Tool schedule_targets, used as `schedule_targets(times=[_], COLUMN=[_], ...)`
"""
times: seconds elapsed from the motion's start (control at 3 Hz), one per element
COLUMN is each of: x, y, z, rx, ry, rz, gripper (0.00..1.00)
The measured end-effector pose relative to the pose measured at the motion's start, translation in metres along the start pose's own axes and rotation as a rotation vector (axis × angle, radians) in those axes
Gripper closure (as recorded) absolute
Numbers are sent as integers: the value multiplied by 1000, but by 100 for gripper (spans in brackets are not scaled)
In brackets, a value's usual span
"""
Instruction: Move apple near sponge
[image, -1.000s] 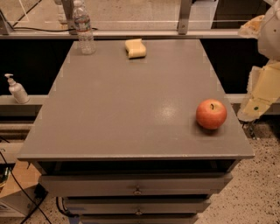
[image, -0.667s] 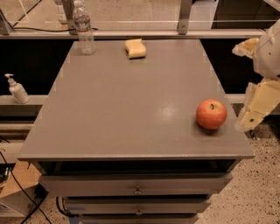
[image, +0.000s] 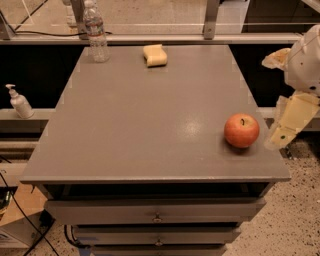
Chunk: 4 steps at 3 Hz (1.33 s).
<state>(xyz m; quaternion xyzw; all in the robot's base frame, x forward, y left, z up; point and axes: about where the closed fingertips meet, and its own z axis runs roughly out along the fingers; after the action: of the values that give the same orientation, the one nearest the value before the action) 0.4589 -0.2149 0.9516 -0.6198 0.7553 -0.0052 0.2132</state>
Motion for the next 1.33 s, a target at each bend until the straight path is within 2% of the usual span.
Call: schedule_targets(times=[0.67, 1.0, 1.33], x=[-6, -2, 10], y=[2, 11, 14], z=[61, 89, 107], rx=[-96, -137, -155], ry=[-98, -100, -81], rz=[52, 84, 114], gripper=[0, 0, 18])
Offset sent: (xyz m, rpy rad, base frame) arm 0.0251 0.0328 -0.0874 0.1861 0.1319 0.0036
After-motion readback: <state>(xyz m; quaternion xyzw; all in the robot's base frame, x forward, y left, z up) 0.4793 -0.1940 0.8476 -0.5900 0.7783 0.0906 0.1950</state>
